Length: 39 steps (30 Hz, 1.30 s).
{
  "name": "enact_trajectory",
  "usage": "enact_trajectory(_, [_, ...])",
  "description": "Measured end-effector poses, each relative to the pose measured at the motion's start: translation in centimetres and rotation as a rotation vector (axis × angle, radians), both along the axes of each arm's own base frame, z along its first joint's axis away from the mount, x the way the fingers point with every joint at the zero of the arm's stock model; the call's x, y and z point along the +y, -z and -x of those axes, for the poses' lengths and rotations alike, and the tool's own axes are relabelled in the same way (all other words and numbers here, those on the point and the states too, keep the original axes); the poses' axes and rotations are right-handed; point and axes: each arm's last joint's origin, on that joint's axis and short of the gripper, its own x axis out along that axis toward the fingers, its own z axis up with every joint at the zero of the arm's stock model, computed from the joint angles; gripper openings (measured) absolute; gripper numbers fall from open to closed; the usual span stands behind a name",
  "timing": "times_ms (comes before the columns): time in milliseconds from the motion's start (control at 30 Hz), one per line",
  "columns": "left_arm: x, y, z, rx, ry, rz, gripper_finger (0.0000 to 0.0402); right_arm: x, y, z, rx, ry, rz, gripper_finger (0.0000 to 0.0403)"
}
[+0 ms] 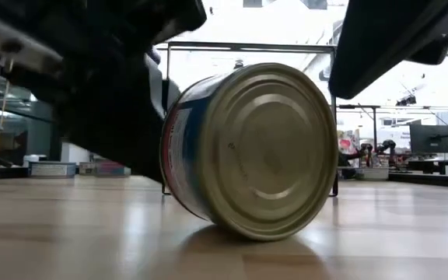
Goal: Stack canned seafood by type on shelf
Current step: Stack the blue pink tuna can on top of the other blue pink tuna can on the shelf
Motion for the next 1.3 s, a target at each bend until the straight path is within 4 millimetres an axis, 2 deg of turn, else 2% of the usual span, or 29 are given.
enact_trajectory(233, [0.5,0.4,0.7,0.085,-0.011,-0.055,0.0000,-0.1,-0.5,0.2,0.002,-0.039,0.019,0.0000])
enact_trajectory(467, [1.2,-1.0,2.6,0.209,-0.073,-0.098,0.0000,-0.6,-3.1,0.6,-0.053,-0.129,0.026,0.0000])
enact_trajectory(633, [0.5,-2.4,4.7,0.231,-0.154,-0.117,0.0000,-1.2,-4.3,-0.6,-0.114,-0.310,0.002,0.0014])
enact_trajectory(767, [-1.2,-2.8,6.7,0.190,-0.252,-0.081,0.0000,-1.6,-4.2,-1.6,-0.139,-0.469,0.000,0.0064])
enact_trajectory(933, [-4.0,-2.9,9.1,0.148,-0.320,0.061,0.0000,-2.7,-4.0,-2.3,-0.140,-0.572,0.085,0.0168])
enact_trajectory(1100, [-5.2,-4.3,10.4,0.115,-0.340,0.172,0.0000,-3.6,-3.9,-2.8,-0.141,-0.674,0.144,0.0262])
enact_trajectory(1200, [-5.0,-5.8,10.5,0.091,-0.339,0.225,0.0000,-4.2,-3.9,-3.1,-0.130,-0.734,0.151,0.0286])
enact_trajectory(1300, [-4.2,-7.9,10.0,0.042,-0.348,0.295,0.0000,-4.6,-3.8,-3.2,-0.126,-0.795,0.201,0.0290])
